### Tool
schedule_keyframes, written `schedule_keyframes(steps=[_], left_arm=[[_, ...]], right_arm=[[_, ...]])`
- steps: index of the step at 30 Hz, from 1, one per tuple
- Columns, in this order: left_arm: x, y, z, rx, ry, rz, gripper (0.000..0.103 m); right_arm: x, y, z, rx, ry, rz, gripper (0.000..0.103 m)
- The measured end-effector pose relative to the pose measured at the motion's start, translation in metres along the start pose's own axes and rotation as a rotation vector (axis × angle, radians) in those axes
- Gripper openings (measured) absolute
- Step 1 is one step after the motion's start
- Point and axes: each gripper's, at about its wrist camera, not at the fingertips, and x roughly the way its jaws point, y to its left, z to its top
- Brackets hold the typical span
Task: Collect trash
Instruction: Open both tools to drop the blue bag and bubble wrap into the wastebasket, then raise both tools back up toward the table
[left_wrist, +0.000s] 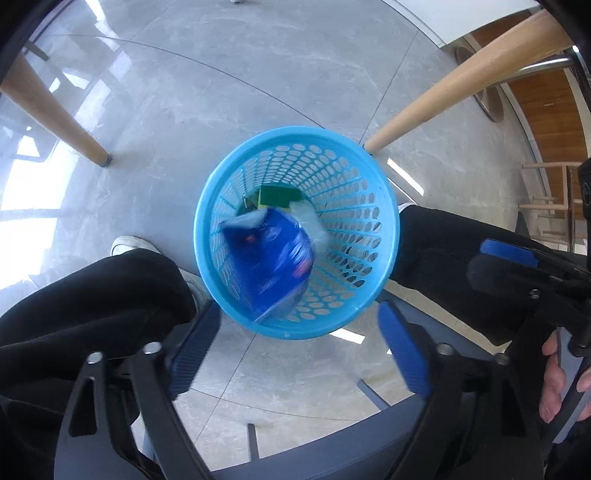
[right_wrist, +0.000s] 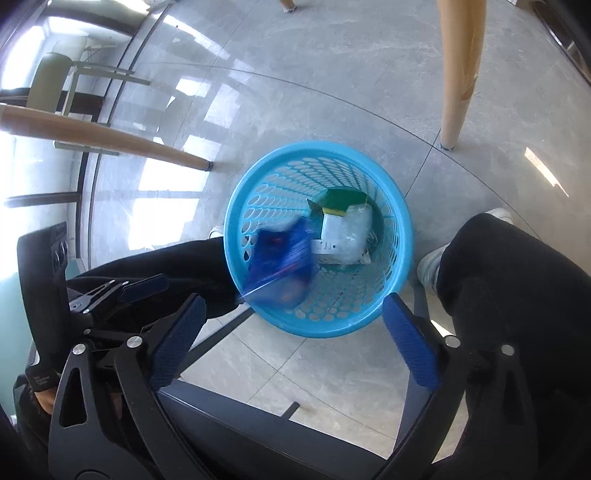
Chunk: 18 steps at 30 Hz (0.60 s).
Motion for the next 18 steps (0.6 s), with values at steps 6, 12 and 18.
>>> schedule_keyframes(steps=[6,12,18], left_arm=[[0.001,0.006,0.000,-0.011,0.003,0.006,0.096],[-0.001,0.008,-0.004,0.000,-0.008,0.011,0.097],[-0.023,0.008,-0.020,0.024,-0.053,0.015,0.097]], right_arm=[[0.001,-0.001,0.001,0.012,0.001,-0.001,0.094],[-0.003,-0.001,-0.004,0.010,-0.013,-0.004,0.094],[-0.019,0.003,-0.020,-0.002,-0.050,0.012,0.094]])
